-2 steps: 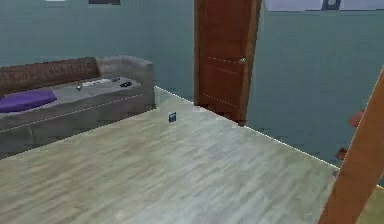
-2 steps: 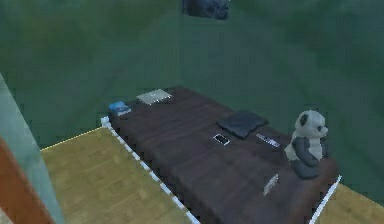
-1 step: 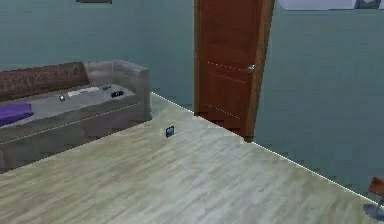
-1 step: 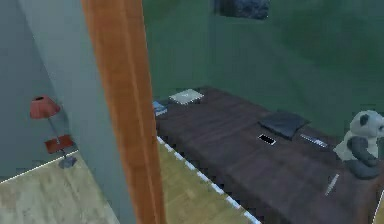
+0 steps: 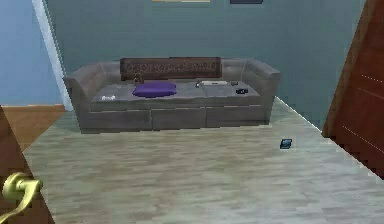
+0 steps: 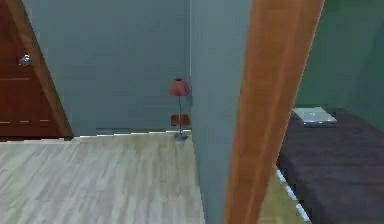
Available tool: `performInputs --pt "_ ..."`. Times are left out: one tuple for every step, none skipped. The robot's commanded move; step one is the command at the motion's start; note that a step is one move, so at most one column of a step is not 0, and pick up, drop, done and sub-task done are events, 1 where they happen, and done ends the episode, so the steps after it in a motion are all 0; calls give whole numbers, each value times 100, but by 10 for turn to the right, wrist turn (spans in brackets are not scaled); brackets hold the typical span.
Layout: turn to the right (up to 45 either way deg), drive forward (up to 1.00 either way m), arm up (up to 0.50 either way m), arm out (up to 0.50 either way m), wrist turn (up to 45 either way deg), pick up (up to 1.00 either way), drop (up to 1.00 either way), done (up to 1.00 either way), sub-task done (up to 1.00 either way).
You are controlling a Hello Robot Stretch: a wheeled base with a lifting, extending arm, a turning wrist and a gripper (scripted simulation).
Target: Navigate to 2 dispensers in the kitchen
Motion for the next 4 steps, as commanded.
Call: performInputs --pt "0 60 0 0 0 0 0 0 0" --pt "-360 0 0 0 0 0 0 0 0" --pt "0 55 0 0 0 0 0 0 0" --pt "-180 0 0 0 0 0 0 0 0"
